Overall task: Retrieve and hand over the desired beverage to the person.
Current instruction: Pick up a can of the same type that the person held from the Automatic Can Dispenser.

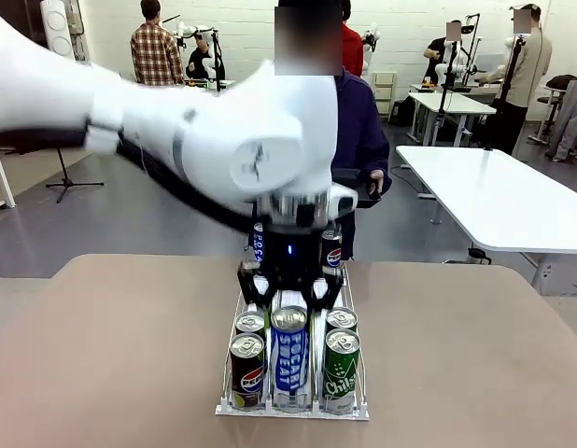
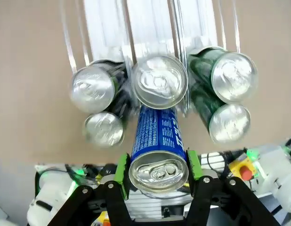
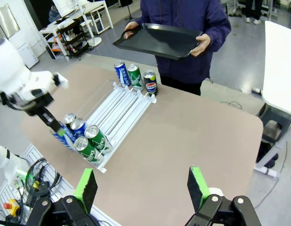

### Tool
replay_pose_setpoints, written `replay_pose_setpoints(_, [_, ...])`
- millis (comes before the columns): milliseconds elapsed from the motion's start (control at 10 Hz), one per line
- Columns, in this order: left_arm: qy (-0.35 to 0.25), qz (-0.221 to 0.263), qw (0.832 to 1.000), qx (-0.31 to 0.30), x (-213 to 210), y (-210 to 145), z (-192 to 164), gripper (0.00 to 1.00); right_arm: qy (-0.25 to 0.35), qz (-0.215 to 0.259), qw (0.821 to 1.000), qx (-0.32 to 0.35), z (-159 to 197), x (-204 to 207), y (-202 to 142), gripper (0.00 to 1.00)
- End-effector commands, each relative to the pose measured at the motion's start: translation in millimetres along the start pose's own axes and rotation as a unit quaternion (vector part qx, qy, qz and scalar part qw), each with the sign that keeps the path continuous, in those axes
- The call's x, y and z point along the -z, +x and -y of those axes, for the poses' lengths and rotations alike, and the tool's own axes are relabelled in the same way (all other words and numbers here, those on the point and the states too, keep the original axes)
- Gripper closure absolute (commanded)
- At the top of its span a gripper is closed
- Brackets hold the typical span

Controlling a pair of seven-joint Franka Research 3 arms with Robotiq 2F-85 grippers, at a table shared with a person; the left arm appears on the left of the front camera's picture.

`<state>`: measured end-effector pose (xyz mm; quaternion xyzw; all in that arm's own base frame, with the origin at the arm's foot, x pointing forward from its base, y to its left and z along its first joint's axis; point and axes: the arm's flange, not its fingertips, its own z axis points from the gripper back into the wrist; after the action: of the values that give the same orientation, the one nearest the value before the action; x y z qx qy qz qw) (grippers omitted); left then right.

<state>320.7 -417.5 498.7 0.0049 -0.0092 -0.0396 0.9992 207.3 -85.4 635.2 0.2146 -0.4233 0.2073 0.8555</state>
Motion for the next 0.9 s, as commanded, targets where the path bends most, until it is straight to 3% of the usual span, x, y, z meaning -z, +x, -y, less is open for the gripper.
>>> replay_pose_setpoints(0, [0.014,0.040,0.999,-0.025,-87.9,-18.2,-7.3,0.45,0.005,-0.001,1.000,-0.003,0.5,1.3,-0.2,0.00])
replay_pose_setpoints(400, [-0.008,0.096,0.994,-0.053,-197.0,-28.4,-14.2,0.45,0.005,-0.001,1.000,-0.003,0.5,1.3,-0.2,0.00])
replay_pose_setpoints(800, [-0.017,0.081,0.995,-0.056,-226.9,0.0,-20.0,0.45,0.005,-0.001,1.000,-0.003,0.5,1.3,-0.2,0.00])
